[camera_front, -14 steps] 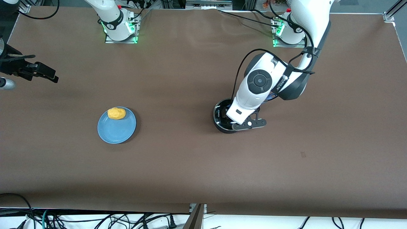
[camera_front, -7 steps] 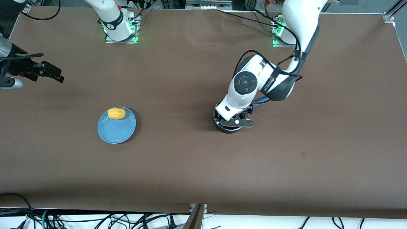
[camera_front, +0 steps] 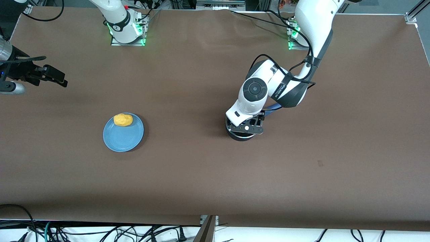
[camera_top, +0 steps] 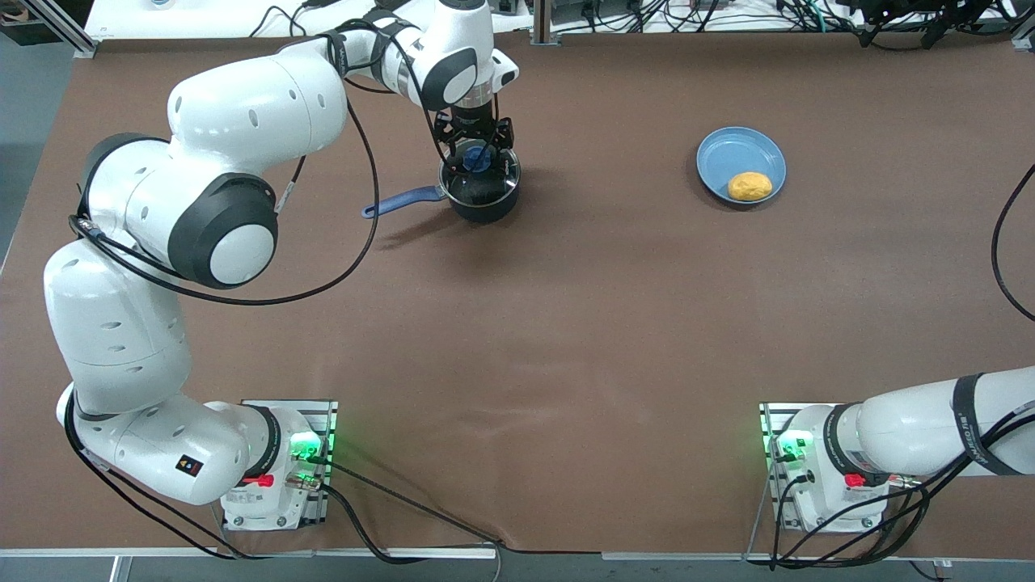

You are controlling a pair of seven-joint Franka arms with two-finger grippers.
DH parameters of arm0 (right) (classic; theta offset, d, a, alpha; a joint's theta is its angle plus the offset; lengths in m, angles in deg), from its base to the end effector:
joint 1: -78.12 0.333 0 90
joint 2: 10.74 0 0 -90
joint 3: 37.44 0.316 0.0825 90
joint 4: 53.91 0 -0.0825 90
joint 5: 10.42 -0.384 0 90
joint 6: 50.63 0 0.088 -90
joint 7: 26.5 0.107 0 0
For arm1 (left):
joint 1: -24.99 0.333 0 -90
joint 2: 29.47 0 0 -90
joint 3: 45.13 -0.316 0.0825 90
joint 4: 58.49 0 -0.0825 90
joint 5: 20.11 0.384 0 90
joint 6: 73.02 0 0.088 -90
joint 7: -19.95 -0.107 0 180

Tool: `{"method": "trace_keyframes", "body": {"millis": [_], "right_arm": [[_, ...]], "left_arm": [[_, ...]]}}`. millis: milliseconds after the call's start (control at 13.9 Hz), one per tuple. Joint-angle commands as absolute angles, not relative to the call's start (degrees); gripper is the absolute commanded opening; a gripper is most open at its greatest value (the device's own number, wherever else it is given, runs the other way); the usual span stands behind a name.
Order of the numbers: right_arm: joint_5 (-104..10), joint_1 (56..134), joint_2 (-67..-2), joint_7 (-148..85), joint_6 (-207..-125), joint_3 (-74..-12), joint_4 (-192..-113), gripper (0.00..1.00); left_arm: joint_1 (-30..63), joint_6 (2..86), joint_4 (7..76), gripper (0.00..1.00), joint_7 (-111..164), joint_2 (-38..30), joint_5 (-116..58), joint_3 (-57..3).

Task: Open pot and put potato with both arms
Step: 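Grasp the lid knob with the left gripper, then lift the lid with the left gripper while the right gripper reaches the potato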

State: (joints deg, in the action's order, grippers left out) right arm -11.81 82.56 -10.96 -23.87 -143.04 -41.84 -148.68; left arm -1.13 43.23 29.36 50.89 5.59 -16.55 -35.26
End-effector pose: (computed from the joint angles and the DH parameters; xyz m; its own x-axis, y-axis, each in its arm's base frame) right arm 0.5565 0.0030 0.5867 0.9979 -0.0462 -0.0461 -0.0472 -0.9986 -0.0218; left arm 0.5716 -0.3893 0.2932 0.9891 -0.0916 -0.1151 -0.0940 -0.9955 -0.0152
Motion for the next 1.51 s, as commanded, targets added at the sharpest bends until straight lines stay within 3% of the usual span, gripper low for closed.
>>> {"method": "trace_keyframes", "body": {"millis": [0,144,287,718,790,862,1436], "right_arm": [[-12.2,82.3,-11.5,-25.0,-141.8,-41.9,-147.2,1.0],[-12.2,82.3,-11.5,-24.9,-141.9,-42.0,-147.2,1.0],[-12.2,82.3,-12.2,-25.0,-141.8,-42.0,-147.2,1.0],[-12.2,82.3,-12.6,-24.9,-141.8,-42.0,-147.2,1.0],[-12.2,82.3,-12.6,-24.9,-141.8,-42.0,-147.2,1.0],[-12.1,82.3,-12.6,-24.9,-141.8,-42.0,-147.2,1.0],[-11.1,82.5,-14.0,-24.5,-141.8,-41.8,-147.3,1.0]], "left_arm": [[-1.7,43.0,30.4,1.0,49.9,4.7,-15.6,-35.8],[-1.7,43.0,30.3,0.97,49.9,4.7,-15.8,-35.8],[-1.7,43.0,30.2,0.83,50.4,4.7,-15.9,-35.8],[-1.7,43.0,29.8,0.63,51.8,4.6,-16.2,-35.8],[-1.6,43.0,29.8,0.47,52.0,4.5,-16.3,-35.8],[-1.6,42.9,29.8,0.43,52.1,4.4,-16.3,-35.8],[2.5,37.6,30.0,0.42,50.6,-2.8,-18.9,-35.9]]}}
